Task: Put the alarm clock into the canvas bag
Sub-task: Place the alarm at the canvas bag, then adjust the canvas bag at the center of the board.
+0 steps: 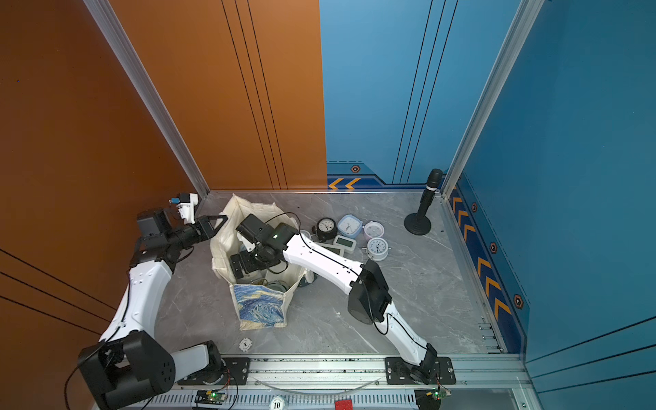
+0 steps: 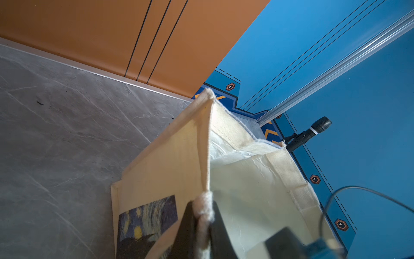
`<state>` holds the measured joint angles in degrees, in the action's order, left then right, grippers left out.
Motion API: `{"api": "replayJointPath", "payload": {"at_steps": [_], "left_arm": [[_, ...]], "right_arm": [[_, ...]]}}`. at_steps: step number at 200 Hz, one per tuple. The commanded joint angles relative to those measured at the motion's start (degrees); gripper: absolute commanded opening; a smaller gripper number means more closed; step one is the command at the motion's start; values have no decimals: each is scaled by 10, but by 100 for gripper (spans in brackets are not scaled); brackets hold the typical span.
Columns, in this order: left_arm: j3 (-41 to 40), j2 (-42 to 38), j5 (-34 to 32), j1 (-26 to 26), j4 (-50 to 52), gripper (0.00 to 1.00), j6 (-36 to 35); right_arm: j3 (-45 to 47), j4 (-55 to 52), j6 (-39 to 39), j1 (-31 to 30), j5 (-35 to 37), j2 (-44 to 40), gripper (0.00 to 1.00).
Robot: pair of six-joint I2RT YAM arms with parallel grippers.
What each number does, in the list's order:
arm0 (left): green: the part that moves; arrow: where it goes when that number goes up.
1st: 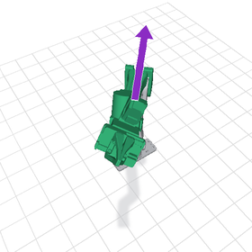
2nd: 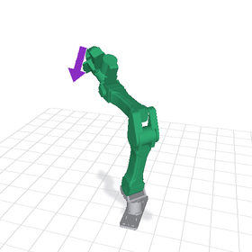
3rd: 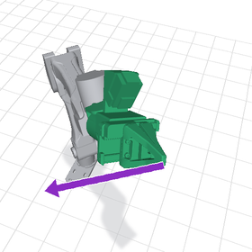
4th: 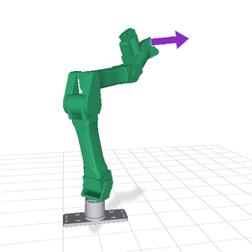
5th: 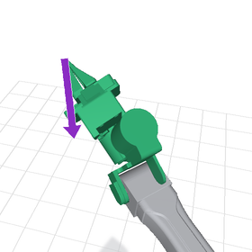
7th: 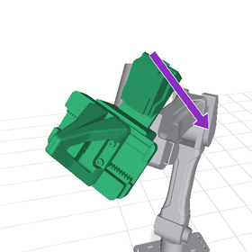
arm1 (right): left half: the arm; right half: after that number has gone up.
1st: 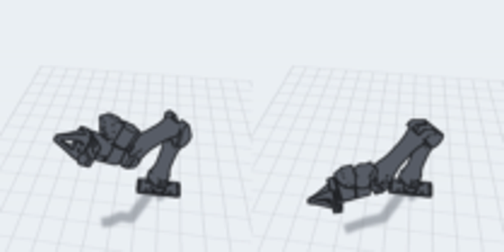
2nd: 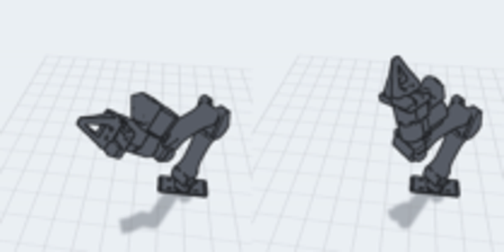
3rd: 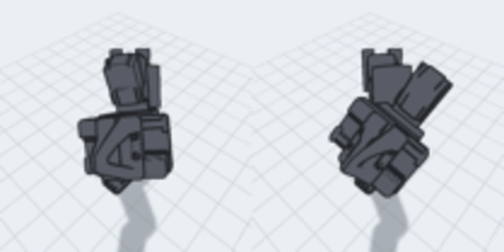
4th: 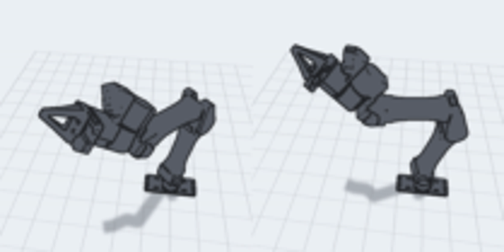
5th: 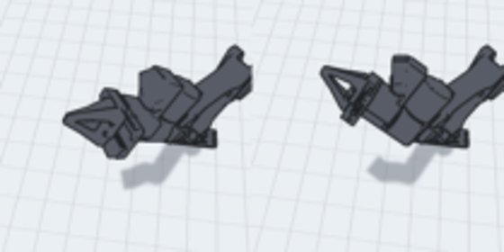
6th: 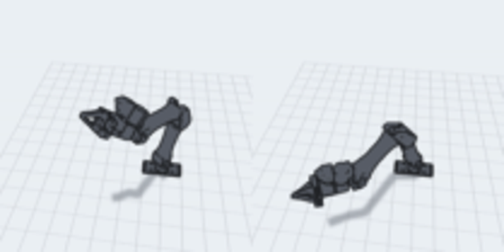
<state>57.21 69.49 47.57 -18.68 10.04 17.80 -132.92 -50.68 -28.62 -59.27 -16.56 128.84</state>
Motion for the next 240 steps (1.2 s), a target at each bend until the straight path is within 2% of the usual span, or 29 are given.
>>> {"api": "replayJointPath", "payload": {"at_steps": [1, 57, 112, 143, 166, 206, 226, 240], "left_arm": [[-8, -9, 2, 5, -2, 0, -11], [-6, -8, 1, 6, -2, 0, -11], [-7, -7, 1, 6, -2, 0, -12], [-7, -6, 0, 6, -1, 0, -11], [-7, -6, -1, 6, -1, 0, -12], [-7, -7, -1, 6, 0, 0, -14], [-6, -6, 0, 6, 0, 0, -13], [-7, -7, 1, 5, -1, 0, -12]], "right_arm": [[-7, -28, 20, 11, 34, -38, 98], [53, -44, 44, 52, 119, -139, 91], [106, -105, 57, 73, 287, -209, 82], [165, -108, 39, 77, 316, -250, 77], [202, -107, 19, 77, 302, -275, 70], [281, -72, -21, 62, 217, -305, 60], [314, -42, -40, 57, 185, -317, 48], [315, -31, -46, 52, 170, -318, 36]]}}
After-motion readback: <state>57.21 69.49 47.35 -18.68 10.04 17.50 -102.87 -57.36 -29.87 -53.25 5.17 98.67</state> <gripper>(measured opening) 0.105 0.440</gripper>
